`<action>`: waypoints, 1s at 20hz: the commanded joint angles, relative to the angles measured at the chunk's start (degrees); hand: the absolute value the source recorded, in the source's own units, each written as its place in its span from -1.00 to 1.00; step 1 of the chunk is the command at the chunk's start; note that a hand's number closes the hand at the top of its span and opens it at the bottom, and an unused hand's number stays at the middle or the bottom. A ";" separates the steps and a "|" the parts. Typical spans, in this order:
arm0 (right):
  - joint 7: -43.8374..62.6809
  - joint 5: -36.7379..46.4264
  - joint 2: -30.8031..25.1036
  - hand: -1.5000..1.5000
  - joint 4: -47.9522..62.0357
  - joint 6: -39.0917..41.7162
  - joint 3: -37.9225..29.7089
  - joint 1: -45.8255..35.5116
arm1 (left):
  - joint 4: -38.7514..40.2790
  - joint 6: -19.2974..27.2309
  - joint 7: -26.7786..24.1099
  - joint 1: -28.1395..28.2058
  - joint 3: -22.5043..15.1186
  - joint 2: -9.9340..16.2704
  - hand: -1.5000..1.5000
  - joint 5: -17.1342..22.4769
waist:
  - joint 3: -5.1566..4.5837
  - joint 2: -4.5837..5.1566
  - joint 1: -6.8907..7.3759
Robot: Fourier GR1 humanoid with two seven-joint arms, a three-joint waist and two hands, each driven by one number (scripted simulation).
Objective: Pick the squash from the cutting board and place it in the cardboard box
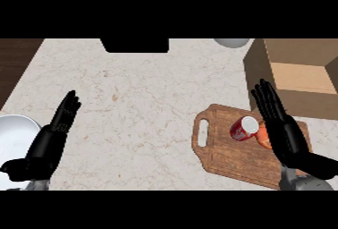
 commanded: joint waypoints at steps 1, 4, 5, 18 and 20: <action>3.65 -0.88 -3.87 -1.00 -3.37 0.22 -5.41 -1.78 | -0.34 0.25 1.62 -2.72 -0.14 -0.36 0.00 -3.71 | 0.19 0.25 -0.74; 4.11 -2.75 -12.18 -1.00 -8.72 -2.19 -16.65 -0.18 | -2.08 -3.17 1.75 -4.79 1.25 5.54 0.00 -3.46 | 0.18 -0.42 -3.25; 4.50 -4.12 -15.90 -1.00 -7.97 -1.40 -21.39 -1.25 | 0.20 -4.26 -0.60 -4.74 1.43 6.27 0.00 -4.20 | 0.10 -0.27 -4.22; -11.93 16.62 -30.41 -1.00 -0.67 3.62 -25.66 13.12 | 8.72 -12.06 -0.87 -13.67 0.45 2.52 0.00 -4.62 | 0.17 0.34 -1.39; -10.15 18.40 -33.03 -1.00 -0.14 6.02 -24.95 12.46 | 4.74 -11.44 1.32 -11.84 -0.97 1.31 0.00 -4.88 | 0.18 0.29 -0.63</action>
